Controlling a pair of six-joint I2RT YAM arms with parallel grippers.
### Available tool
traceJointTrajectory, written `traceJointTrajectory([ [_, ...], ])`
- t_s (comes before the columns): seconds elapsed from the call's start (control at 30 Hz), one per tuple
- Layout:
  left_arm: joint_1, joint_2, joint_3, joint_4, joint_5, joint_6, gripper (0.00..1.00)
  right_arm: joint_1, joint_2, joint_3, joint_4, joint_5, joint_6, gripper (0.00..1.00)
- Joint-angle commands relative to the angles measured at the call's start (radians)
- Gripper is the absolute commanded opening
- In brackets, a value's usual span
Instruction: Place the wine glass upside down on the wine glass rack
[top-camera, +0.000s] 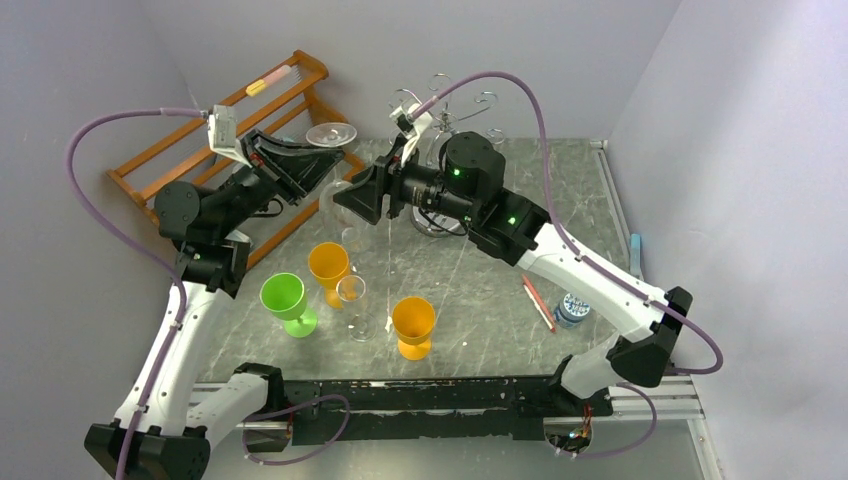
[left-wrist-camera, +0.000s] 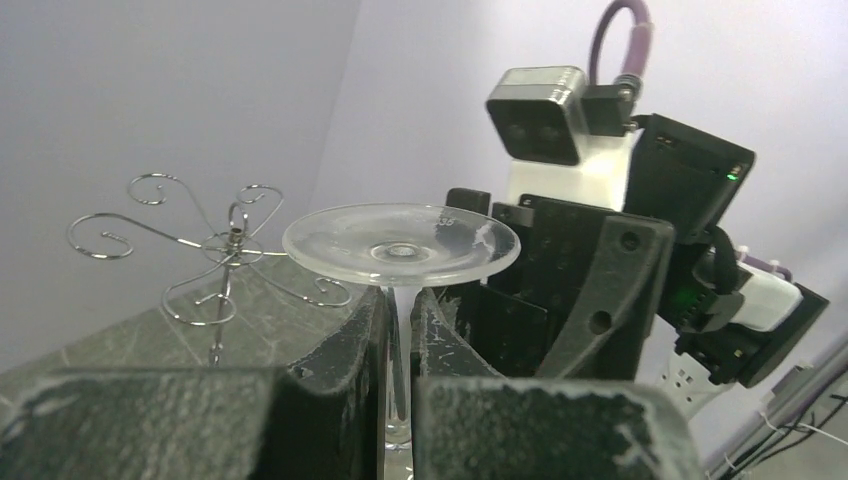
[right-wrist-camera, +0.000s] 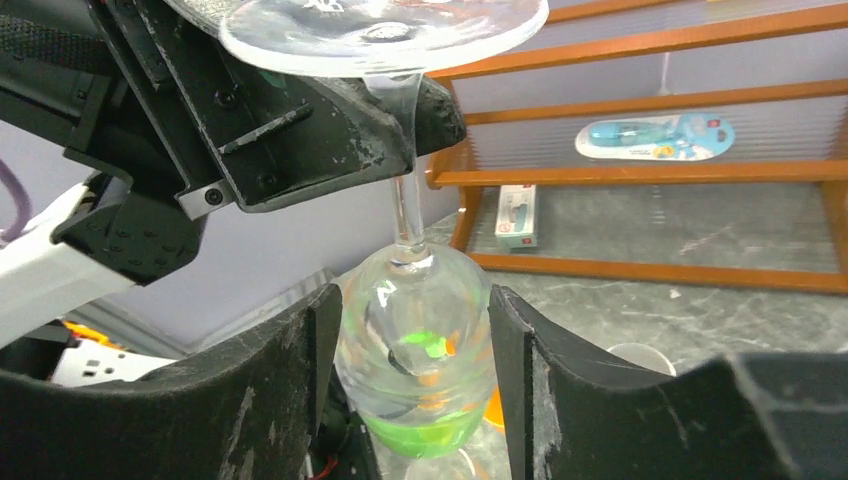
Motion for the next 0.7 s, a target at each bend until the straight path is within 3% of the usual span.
traceJointTrajectory([
  [0.0,0.002,-0.01,0.014,0.132,0.069,-0.059,0.05,0.004,0.014,0.019,0.04,-0.069,0.046,0.56],
  [0.13,0.002,-0.01,0.008,0.158,0.076,-0.088,0.05,0.005,0.006,-0.043,0.122,-0.035,0.07,0.48],
  [0.37,0.002,-0.035,0.004,0.084,0.032,-0.052,0.05,0.005,0.008,-0.084,0.229,0.019,0.067,0.52],
  [0.67,0.002,-0.05,-0.017,0.082,0.008,-0.086,0.05,0.005,0.008,-0.133,0.312,0.009,0.06,0.28],
])
